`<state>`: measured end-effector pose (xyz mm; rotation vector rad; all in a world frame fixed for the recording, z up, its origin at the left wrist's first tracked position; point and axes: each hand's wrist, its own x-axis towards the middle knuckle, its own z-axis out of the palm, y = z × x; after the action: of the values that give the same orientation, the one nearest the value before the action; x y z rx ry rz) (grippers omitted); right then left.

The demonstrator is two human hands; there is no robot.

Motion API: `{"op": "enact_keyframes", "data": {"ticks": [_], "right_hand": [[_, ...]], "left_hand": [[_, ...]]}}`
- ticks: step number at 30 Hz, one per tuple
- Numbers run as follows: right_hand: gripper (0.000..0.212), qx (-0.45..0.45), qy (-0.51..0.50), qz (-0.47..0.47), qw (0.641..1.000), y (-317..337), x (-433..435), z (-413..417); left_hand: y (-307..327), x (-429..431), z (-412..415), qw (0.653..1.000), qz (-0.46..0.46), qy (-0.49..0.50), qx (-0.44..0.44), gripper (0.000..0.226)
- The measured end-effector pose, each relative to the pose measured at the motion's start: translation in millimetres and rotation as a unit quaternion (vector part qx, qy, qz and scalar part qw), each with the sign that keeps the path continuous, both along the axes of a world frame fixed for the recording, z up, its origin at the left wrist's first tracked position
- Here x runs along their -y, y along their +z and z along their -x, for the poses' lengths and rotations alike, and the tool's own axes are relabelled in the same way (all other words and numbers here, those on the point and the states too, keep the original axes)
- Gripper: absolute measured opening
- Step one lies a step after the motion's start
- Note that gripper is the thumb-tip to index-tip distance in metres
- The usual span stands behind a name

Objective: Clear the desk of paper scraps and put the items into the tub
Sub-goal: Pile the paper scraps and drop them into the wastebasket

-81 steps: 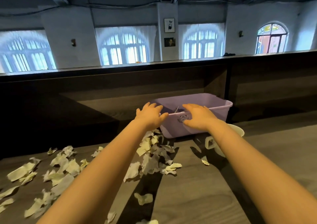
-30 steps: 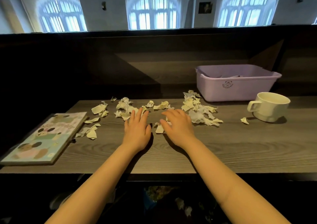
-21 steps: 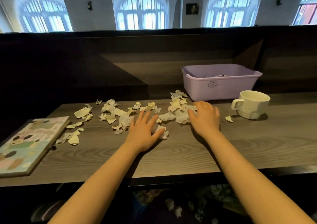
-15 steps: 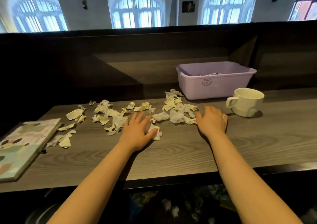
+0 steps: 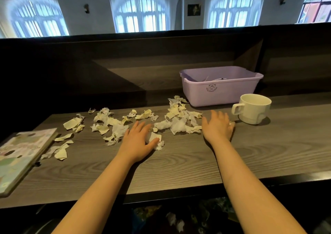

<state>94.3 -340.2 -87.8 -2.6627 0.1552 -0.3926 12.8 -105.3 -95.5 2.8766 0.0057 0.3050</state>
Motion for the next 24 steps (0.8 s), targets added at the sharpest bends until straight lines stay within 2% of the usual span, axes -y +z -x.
{"op": "enact_keyframes", "data": {"ticks": [3, 6, 9, 12, 15, 19, 24], "right_hand": [[0.061, -0.094, -0.044, 0.004, 0.995, -3.5, 5.4, -1.8], [0.063, -0.078, 0.064, 0.009, 0.995, -4.9, -0.2, -0.5], [0.059, -0.083, 0.178, -0.003, 0.981, 1.5, -9.1, 10.1], [0.056, -0.093, 0.242, -0.092, 0.961, 3.5, -18.7, 18.9], [0.053, -0.04, 0.242, -0.174, 0.954, 10.3, -26.7, 12.4], [0.054, -0.006, 0.252, -0.113, 0.961, 32.1, -33.5, -18.7], [0.062, -0.038, 0.27, -0.064, 0.96, 45.6, -64.7, -75.3]], "left_hand": [[0.1, -0.6, -0.3, 1.0, -0.008, -0.001, -0.011, 0.064], [-0.5, -1.9, -1.0, 1.0, -0.009, -0.004, -0.024, 0.064], [-0.8, -2.8, -2.0, 0.999, -0.014, -0.009, -0.029, 0.064], [-1.2, -2.9, -0.8, 1.0, 0.004, -0.006, -0.015, 0.064], [2.7, -6.0, -2.1, 0.999, 0.032, -0.001, 0.031, 0.062], [10.1, -18.2, -18.1, 0.996, 0.059, 0.018, 0.065, 0.059], [4.9, -29.1, -45.4, 0.996, 0.073, 0.021, 0.057, 0.061]]}}
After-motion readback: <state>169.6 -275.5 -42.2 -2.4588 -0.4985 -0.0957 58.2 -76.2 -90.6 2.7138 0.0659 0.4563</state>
